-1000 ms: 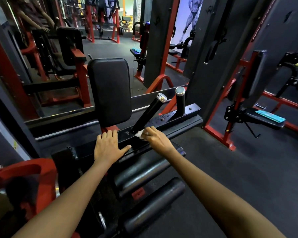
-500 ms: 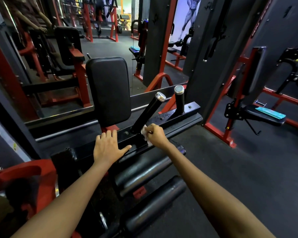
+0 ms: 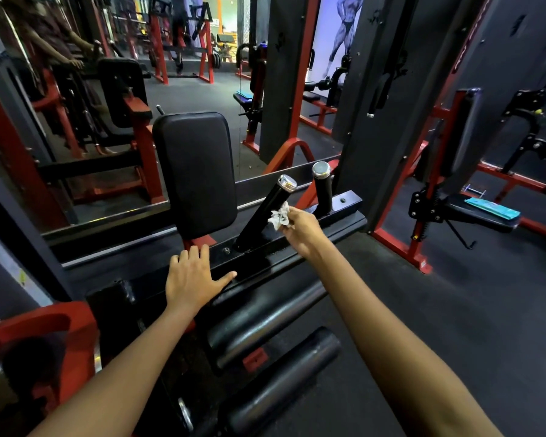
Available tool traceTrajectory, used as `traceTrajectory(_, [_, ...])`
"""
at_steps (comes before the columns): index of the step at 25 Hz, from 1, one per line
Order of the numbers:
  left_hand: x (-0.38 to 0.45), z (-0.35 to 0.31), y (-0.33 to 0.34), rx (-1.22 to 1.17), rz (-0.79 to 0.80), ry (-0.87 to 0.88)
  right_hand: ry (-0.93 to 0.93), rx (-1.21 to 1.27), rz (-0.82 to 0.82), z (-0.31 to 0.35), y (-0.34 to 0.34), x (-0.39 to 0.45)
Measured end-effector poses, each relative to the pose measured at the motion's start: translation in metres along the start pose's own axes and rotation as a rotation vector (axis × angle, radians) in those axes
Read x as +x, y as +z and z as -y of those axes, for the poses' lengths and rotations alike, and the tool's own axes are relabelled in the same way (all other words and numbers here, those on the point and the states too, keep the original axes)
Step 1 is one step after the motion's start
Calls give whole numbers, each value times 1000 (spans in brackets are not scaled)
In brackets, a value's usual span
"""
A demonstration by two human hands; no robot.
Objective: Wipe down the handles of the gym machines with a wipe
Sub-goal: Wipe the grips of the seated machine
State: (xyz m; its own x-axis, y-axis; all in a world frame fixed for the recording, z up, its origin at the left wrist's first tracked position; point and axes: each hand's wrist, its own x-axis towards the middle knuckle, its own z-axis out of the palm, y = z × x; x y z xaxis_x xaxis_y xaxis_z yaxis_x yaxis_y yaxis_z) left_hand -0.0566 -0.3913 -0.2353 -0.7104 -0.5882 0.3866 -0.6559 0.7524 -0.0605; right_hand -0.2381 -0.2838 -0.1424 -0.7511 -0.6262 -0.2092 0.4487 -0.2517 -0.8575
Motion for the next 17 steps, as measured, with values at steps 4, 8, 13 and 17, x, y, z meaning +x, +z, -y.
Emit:
traceTrajectory(4, [1,-1,0,-5,12,-7,-238,-160,-29,37,-2,1])
traceTrajectory(8, [1,0,0,-3,17,-11,-650,-1180,-45,60,6,-2])
traceTrajectory(13, [1,0,1,7,22,-7,-844,-1376,57,47,23,-10])
traceTrajectory(17, [0,-1,1,-1,26,-4,-825,-1186,-134,39,20,-12])
